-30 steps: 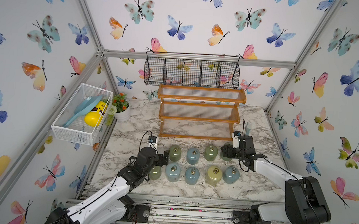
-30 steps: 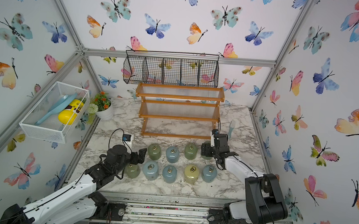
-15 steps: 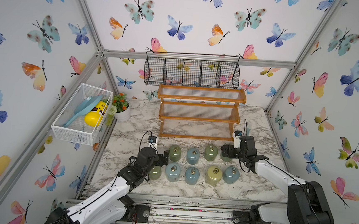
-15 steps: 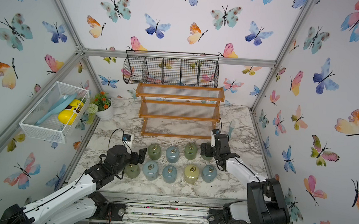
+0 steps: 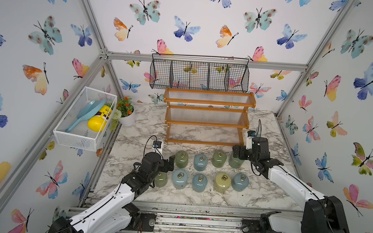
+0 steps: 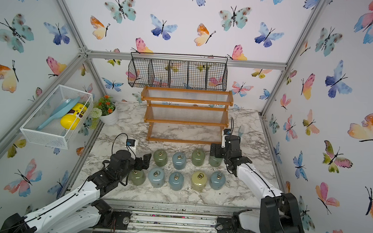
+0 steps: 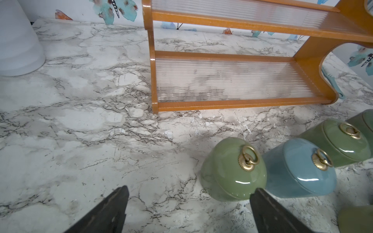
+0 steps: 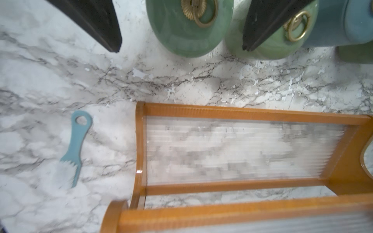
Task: Remove the tea canisters from the shelf
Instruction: Place the tea canister at the center of the board, then reset both arms
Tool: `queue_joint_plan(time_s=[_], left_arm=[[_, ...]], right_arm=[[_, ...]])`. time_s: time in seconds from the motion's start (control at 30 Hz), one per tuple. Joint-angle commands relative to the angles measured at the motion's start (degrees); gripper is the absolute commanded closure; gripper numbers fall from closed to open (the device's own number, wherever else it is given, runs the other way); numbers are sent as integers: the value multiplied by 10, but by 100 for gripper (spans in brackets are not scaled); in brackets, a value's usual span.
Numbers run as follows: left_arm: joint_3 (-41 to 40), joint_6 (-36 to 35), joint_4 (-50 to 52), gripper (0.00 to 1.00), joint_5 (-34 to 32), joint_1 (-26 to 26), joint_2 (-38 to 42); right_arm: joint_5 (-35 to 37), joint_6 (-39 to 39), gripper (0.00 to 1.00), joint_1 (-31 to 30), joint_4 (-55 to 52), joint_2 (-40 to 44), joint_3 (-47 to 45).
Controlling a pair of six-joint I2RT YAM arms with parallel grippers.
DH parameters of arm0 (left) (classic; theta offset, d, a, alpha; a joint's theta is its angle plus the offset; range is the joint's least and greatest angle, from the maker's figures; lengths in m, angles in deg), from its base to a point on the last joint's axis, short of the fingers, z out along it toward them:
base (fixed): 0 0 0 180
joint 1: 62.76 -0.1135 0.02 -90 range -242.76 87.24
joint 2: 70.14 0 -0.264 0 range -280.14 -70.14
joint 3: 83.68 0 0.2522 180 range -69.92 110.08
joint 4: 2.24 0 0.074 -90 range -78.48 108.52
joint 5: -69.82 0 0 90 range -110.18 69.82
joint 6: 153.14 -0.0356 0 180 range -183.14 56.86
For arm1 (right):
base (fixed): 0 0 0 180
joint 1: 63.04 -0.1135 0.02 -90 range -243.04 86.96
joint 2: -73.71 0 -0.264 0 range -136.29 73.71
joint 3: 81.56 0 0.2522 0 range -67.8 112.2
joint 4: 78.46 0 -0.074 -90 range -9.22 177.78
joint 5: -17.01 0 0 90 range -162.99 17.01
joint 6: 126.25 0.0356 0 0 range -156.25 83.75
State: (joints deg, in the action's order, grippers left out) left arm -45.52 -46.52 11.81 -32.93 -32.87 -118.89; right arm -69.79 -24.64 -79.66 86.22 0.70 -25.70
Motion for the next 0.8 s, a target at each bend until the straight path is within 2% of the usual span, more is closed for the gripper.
queue_joint_plan(time_s=[0.0,0.1,0.23,0.37,0.5,0.67,0.73,0.77], left_arm=[[21,-25,-11,2,58,-72,4],[24,-56,-34,2,91,-143,3],[24,-75,-77,2,96,-225,-29],[-7,-92,-179,1,104,-282,-90],[-50,-116,-312,2,71,-294,-158],[-66,-117,-422,2,52,-302,-253],[-43,-122,-408,2,55,-302,-269],[-53,-127,-457,2,57,-302,-279]], right_arm=[[40,-27,0,17,0,-11,34],[28,-38,0,61,20,-36,47],[-17,-42,0,141,111,-65,16],[-28,-59,0,177,210,-103,-28],[-44,-46,0,204,316,-128,-89],[-36,-23,0,211,586,-146,-219],[-35,-27,0,210,527,-136,-203],[-34,-27,0,210,538,-135,-207]])
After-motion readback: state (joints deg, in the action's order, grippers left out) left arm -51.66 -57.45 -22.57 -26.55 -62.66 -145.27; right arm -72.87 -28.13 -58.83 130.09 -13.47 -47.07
